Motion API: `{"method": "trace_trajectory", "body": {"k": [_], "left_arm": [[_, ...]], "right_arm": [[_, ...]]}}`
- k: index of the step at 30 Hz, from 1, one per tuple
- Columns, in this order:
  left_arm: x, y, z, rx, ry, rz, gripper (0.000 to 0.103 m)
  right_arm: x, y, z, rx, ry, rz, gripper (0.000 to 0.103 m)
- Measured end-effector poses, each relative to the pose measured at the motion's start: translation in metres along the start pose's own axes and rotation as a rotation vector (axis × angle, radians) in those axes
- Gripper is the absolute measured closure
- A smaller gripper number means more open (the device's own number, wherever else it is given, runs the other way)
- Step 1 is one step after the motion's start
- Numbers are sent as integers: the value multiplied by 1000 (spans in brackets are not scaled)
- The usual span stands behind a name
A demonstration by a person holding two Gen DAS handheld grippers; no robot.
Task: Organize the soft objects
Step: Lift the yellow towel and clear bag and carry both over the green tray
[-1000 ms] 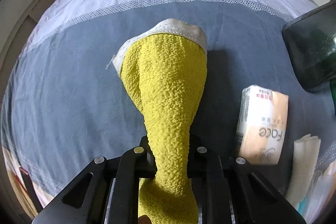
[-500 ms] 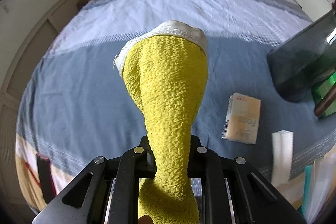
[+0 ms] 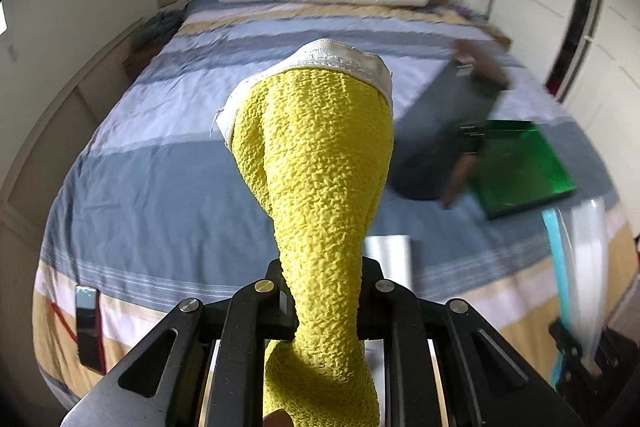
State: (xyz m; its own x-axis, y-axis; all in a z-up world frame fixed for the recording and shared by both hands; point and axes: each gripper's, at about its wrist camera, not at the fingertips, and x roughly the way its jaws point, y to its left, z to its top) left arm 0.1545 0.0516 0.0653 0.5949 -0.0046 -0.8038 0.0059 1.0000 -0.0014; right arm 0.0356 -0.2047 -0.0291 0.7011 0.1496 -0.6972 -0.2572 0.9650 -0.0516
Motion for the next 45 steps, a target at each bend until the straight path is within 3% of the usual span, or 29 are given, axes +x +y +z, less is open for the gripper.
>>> {"method": "trace_trajectory", "body": {"k": [9, 16, 21, 29, 45], "left_arm": [[-53, -97, -10, 91, -95, -111, 89], [-50, -151, -19, 114, -83, -165, 89], [-50, -190, -13, 132, -95, -190, 89], [-39, -226, 3, 141, -130, -168, 89], [41, -260, 54, 103, -119, -151, 89]], "right_arm": [[-86, -63, 0, 82, -132, -122, 101], [-136, -108, -1, 141, -208, -188, 100], [-149, -129, -3, 159, -227, -215, 100], [-126, -155, 16, 189, -225, -214, 101], [-15, -201, 87, 186, -198, -199, 100]]}}
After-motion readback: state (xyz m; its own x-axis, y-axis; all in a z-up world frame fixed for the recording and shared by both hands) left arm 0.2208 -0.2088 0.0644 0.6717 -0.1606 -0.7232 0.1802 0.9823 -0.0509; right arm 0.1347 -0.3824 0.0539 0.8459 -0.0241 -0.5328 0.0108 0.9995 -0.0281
